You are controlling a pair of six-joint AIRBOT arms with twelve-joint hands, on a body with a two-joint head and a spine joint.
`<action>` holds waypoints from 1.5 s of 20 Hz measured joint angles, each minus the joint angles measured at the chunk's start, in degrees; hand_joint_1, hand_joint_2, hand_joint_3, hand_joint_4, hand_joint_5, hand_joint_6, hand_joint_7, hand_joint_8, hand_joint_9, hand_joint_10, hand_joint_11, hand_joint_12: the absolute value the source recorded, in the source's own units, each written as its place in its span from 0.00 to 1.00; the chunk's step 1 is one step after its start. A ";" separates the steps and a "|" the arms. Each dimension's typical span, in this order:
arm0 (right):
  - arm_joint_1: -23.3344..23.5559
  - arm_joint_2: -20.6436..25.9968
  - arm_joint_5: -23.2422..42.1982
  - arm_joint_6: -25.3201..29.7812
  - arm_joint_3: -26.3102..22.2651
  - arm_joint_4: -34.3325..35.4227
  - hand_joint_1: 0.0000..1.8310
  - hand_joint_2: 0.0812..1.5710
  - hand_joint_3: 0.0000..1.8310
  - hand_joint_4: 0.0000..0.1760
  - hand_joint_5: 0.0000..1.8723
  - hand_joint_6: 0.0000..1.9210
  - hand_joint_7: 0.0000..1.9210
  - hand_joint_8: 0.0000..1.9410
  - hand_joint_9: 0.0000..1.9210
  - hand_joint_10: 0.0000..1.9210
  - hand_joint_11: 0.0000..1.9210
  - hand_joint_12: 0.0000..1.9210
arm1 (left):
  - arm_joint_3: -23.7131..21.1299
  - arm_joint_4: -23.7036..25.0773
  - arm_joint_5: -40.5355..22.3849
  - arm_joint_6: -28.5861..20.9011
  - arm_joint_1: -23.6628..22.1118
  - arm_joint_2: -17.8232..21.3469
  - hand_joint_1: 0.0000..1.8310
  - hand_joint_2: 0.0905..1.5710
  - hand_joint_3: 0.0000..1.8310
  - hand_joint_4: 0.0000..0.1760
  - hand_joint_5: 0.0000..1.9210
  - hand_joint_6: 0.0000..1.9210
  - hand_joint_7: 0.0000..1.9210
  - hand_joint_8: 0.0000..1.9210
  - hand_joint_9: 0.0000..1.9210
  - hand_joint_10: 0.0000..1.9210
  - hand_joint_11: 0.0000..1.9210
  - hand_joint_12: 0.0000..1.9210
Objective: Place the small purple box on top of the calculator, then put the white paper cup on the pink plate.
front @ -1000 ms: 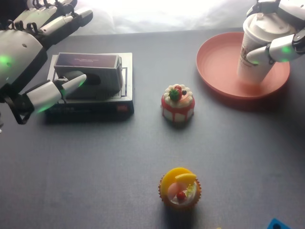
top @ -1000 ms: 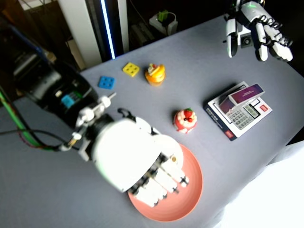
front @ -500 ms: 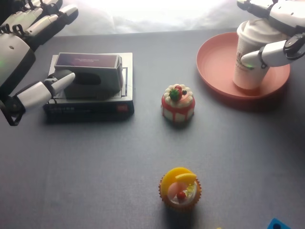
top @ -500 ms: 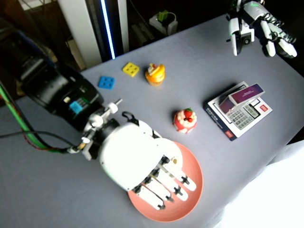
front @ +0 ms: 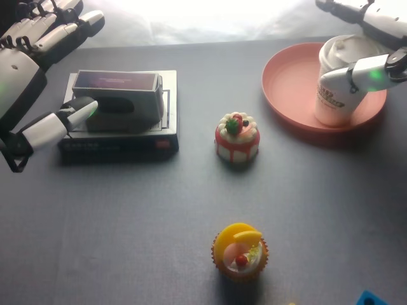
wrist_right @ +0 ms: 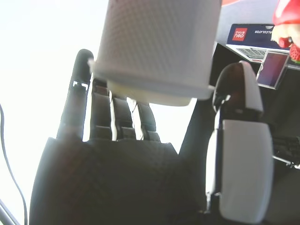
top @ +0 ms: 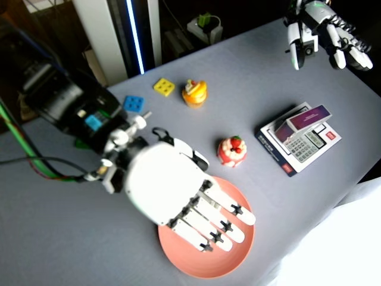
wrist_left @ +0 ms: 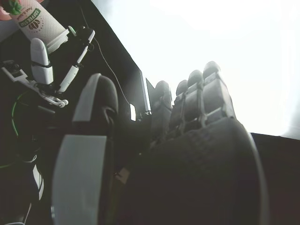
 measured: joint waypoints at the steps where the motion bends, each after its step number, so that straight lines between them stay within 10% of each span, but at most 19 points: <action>1: 0.00 0.52 0.55 0.00 -0.79 -0.28 0.39 0.62 0.00 0.35 0.00 0.00 0.00 0.00 0.00 0.02 0.00 0.68 | -0.04 -0.04 0.00 0.00 0.00 0.00 0.55 0.81 0.00 0.00 0.11 0.00 0.00 0.00 0.00 0.00 0.00 0.00; 2: -0.02 1.95 1.62 0.04 -2.78 -1.31 0.35 0.59 0.00 0.10 0.00 0.00 0.00 0.00 0.05 0.04 0.00 0.72 | -0.04 -0.04 -0.22 0.00 0.31 0.02 0.54 0.81 0.00 0.00 0.10 0.00 0.00 0.00 0.00 0.00 0.00 0.00; 6: -2.01 9.79 9.09 0.02 -10.84 -5.40 0.32 0.64 0.00 0.24 0.00 0.00 0.00 0.00 0.04 0.03 0.00 0.75 | -0.57 -1.73 -1.33 -0.13 1.38 0.20 0.52 0.81 0.00 0.00 0.11 0.00 0.00 0.00 0.00 0.00 0.00 0.00; 7: -3.65 12.24 12.66 0.04 -13.84 -6.03 0.30 0.67 0.01 0.00 0.00 0.00 0.00 0.00 0.01 0.02 0.00 0.78 | -0.59 -1.49 -1.55 -0.20 1.42 0.20 0.51 0.81 0.00 0.00 0.11 0.00 0.00 0.00 0.00 0.00 0.00 0.00; 9: -6.73 15.15 18.14 0.61 -17.81 -7.89 0.25 0.66 0.00 0.23 0.00 0.00 0.00 0.00 0.02 0.03 0.00 0.66 | -0.76 -0.98 -2.08 -0.22 1.49 0.20 0.47 0.82 0.00 0.00 0.10 0.00 0.00 0.00 0.00 0.00 0.01 0.00; 12: -15.30 19.65 31.87 5.20 -23.39 -10.14 0.29 0.68 0.00 0.00 0.00 0.00 0.00 0.00 0.02 0.04 0.00 0.50 | -1.38 -0.87 -3.50 -0.74 2.49 0.31 0.43 0.82 0.00 0.00 0.08 0.00 0.00 0.00 0.00 0.00 0.01 0.01; 17: -25.77 23.23 50.34 5.25 -28.94 -8.26 0.30 0.70 0.00 0.27 0.00 0.00 0.00 0.00 0.00 0.00 0.00 0.05 | -2.34 -0.15 -6.91 -0.85 2.73 0.79 0.42 0.85 0.01 0.00 0.00 0.00 0.00 0.00 0.00 0.00 0.00 0.00; 21: -31.58 24.02 59.63 4.76 -31.67 -7.41 0.33 0.70 0.00 0.28 0.00 0.00 0.00 0.00 0.00 0.00 0.00 0.00 | -2.93 0.61 -9.46 -0.85 2.73 0.79 0.35 0.84 0.00 0.00 0.00 0.00 0.00 0.00 0.00 0.00 0.00 0.00; 28: -37.00 26.51 68.32 4.63 -33.86 -4.81 0.29 0.73 0.01 0.18 0.00 0.00 0.00 0.00 0.00 0.00 0.01 0.00 | -4.15 1.29 -15.82 -0.96 2.91 1.25 0.22 0.89 0.01 0.64 0.00 0.00 0.00 0.00 0.00 0.00 0.00 0.00; 30: -36.98 27.02 68.28 4.63 -34.53 -5.77 0.23 0.75 0.00 0.04 0.00 0.00 0.00 0.00 0.02 0.00 0.00 0.24 | -4.15 1.05 -17.64 -1.25 2.91 1.40 0.22 0.88 0.00 0.87 0.00 0.00 0.00 0.00 0.00 0.00 0.00 0.00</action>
